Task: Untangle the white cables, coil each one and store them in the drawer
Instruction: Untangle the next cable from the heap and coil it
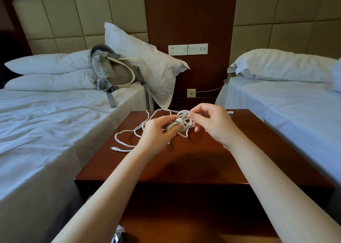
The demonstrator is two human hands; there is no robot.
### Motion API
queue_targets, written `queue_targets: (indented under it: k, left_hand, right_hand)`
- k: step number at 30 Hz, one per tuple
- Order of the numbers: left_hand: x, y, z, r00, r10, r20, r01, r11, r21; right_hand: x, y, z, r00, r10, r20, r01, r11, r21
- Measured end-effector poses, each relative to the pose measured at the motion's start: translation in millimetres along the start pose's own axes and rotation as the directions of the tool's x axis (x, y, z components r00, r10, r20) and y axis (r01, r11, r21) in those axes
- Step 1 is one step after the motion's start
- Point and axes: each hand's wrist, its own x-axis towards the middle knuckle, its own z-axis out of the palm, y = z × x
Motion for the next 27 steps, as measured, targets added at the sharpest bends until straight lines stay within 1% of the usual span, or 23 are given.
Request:
queue_targets:
  k: [4, 7, 11, 14, 16, 18, 21, 22, 23, 25, 26, 27]
  left_hand:
    - [-3, 6, -2, 1.0, 0.004, 0.028, -0.004, 1.0, 0.0]
    - [-2, 8, 0, 0.999, -0.009, 0.052, 0.009, 1.0, 0.003]
    - [0, 8, 0, 0.998, -0.044, 0.055, 0.046, 0.998, -0.034]
    - [-1, 10, 0, 0.995, -0.069, 0.066, 0.076, 0.99, -0.115]
    - [-2, 11, 0, 0.994, -0.085, 0.063, 0.094, 0.983, -0.158]
    - [-1, 11, 1, 0.994, -0.091, 0.06, 0.1, 0.981, -0.165]
    - [-1, 13, 0, 0.995, -0.086, 0.043, 0.092, 0.98, -0.175]
    - [0, 14, 0, 0.996, -0.081, 0.032, 0.086, 0.978, -0.188]
    - [0, 16, -1, 0.997, -0.078, 0.023, 0.081, 0.978, -0.192]
    - [0, 18, -2, 0.998, -0.058, 0.014, 0.06, 0.985, -0.164]
    - [0, 19, -1, 0.999, -0.05, 0.015, 0.052, 0.987, -0.151]
    - [0, 19, 0, 0.999, -0.048, 0.018, 0.05, 0.988, -0.144]
  right_hand:
    - [0, 1, 3, 1.0, 0.01, -0.03, -0.009, 0.999, 0.044]
    - [-1, 3, 3, 0.999, 0.012, -0.048, -0.01, 1.0, 0.029]
    - [-2, 4, 3, 0.997, -0.014, -0.07, 0.015, 1.0, 0.013]
    - [-2, 4, 6, 0.994, -0.058, -0.09, 0.051, 0.996, -0.075]
    - [-2, 2, 10, 0.985, -0.124, -0.118, 0.11, 0.987, -0.118]
    - [-3, 0, 14, 0.967, -0.197, -0.161, 0.17, 0.972, -0.162]
    - [-1, 1, 17, 0.923, -0.296, -0.245, 0.205, 0.919, -0.337]
    - [1, 3, 16, 0.92, -0.296, -0.258, 0.196, 0.916, -0.351]
    - [2, 4, 15, 0.932, -0.257, -0.255, 0.171, 0.934, -0.314]
    - [2, 4, 10, 0.97, -0.124, -0.21, 0.093, 0.984, -0.15]
    - [2, 4, 8, 0.979, -0.08, -0.185, 0.065, 0.994, -0.087]
    - [1, 4, 7, 0.982, -0.065, -0.176, 0.054, 0.996, -0.067]
